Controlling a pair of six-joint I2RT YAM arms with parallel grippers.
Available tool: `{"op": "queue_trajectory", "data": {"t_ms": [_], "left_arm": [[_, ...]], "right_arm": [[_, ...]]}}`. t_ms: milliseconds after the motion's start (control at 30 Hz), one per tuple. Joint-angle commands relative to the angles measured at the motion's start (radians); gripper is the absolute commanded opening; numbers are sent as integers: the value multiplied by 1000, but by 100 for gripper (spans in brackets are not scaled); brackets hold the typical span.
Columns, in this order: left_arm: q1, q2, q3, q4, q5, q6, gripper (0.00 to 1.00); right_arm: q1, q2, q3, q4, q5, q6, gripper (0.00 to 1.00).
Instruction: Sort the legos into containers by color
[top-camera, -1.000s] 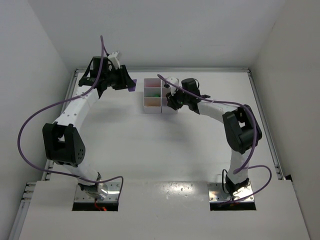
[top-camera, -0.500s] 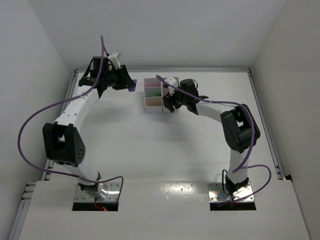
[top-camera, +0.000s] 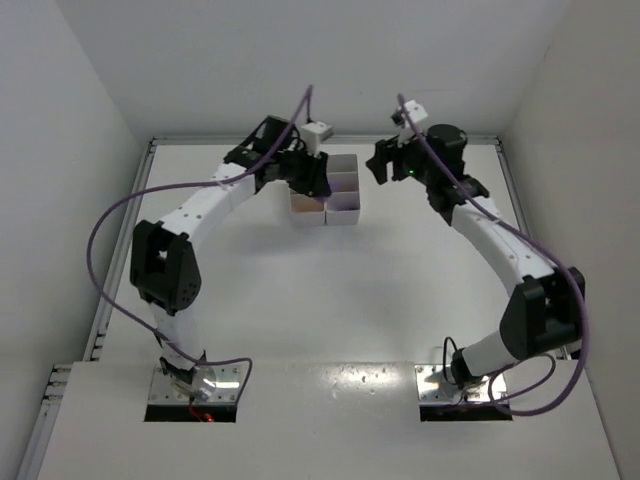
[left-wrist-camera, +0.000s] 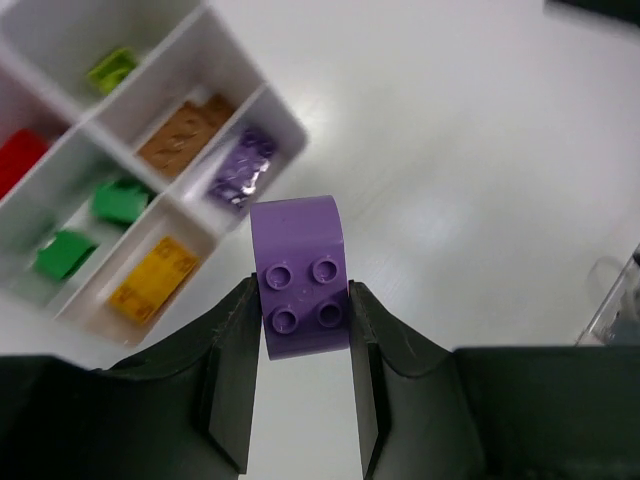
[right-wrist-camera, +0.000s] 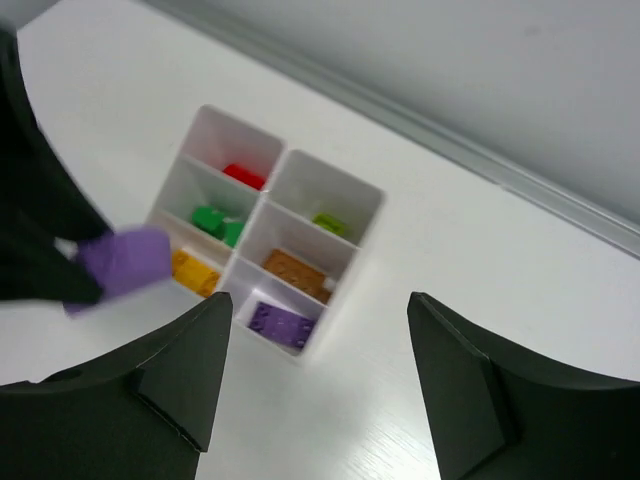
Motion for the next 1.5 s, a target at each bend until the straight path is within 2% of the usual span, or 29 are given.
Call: {"op": "queue_trajectory", "data": {"t_ms": [0,167,200,300,533,1033,1100,1300,1333,1467], "left_arm": [[-82,76,109,-88,14,173,0],[-148,308,326,-205,-28,275,1],[-157,346,418,-258,-39,308,1],[-178,453,543,-329,-69,360,4],[-178,506,578,-381,-166,492,8],[-155,483,608,-381,-197,554,8],[-155,483,608,-381,-206,565,11],[-155,492,608,-340,-250,583,31],[-155,502,617,-340,-250,583,39],[-165,512,617,-306,-280,583,59]], "right_arm": [[-92,-85,-67,-128,22,62,71],[-242,-159,-113,-256,22,62,71],[-261,-177,-127,-265,8,71,71],[-308,-205,-148,-277,-12,71,71],[-356,-250,-157,-308,-42,91,71],[-374,-217,-167,-290,-93,119,71],[-374,-208,-167,-290,-102,119,71],[-374,-199,-167,-280,-112,128,71],[-374,-199,-167,-280,-112,128,71],[-374,-199,-167,-280,-112,128,71]]}}
